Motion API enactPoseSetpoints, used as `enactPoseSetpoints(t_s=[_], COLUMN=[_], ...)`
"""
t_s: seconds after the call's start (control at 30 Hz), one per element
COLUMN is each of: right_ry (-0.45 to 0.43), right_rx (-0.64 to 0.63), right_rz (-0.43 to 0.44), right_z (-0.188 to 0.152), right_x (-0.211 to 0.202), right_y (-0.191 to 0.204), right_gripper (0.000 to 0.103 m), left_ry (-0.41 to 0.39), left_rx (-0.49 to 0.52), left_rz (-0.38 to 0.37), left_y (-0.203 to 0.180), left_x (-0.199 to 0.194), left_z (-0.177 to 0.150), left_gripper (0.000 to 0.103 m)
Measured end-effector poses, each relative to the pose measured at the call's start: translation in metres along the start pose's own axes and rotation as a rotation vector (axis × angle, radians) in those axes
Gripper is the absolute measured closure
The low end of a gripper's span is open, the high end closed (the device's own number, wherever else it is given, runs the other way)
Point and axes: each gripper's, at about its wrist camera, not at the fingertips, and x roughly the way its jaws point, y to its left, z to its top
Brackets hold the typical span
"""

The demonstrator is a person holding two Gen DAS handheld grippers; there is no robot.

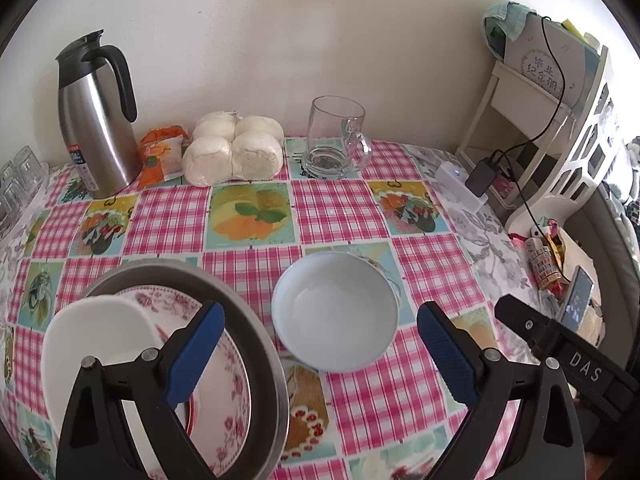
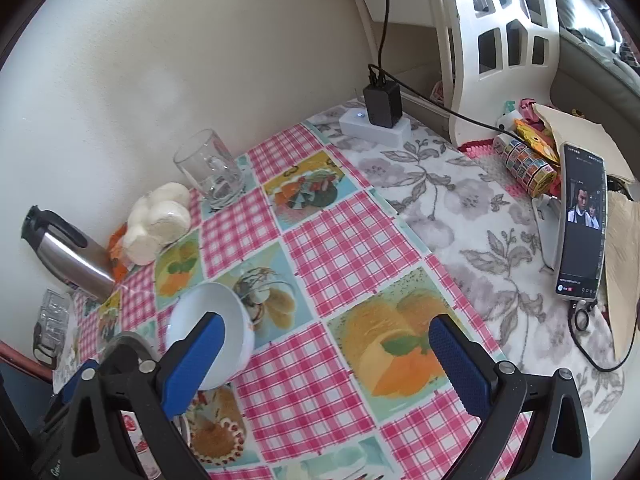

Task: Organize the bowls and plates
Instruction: 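Move both tools toward the round white bowl on the tablecloth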

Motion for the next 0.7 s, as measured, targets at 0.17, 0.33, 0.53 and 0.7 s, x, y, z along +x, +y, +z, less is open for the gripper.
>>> enactPoseSetpoints(t_s=[0.17, 0.33, 0.53, 0.7], right_ry=[0.019, 0.035, 0.052, 0.069], right_rx=[-0.005, -0.038, -0.052, -0.061], right_rz=[-0.004, -0.001, -0.006, 0.004], right_z=[-0.001, -0.003, -0.006, -0.009], right_x=[0.016, 0.03, 0.045, 0.055], right_y=[0.0, 0.011, 0.023, 0.029], right_gripper=[0.0, 0.0, 0.0, 0.0], left_ry=[-0.017, -0.027, -0.028, -0.035], left_rx=[-0.029, -0.011, -0.001, 0.007], left_rz=[0.002, 0.025, 0.042, 0.059], left_y=[0.005, 0.007, 0.011, 0.014], left_x=[0.01, 0.019, 0.027, 0.028], left_z=[0.005, 0.01, 0.014, 0.015], left_gripper=[0.006, 0.007, 0.012, 0.013])
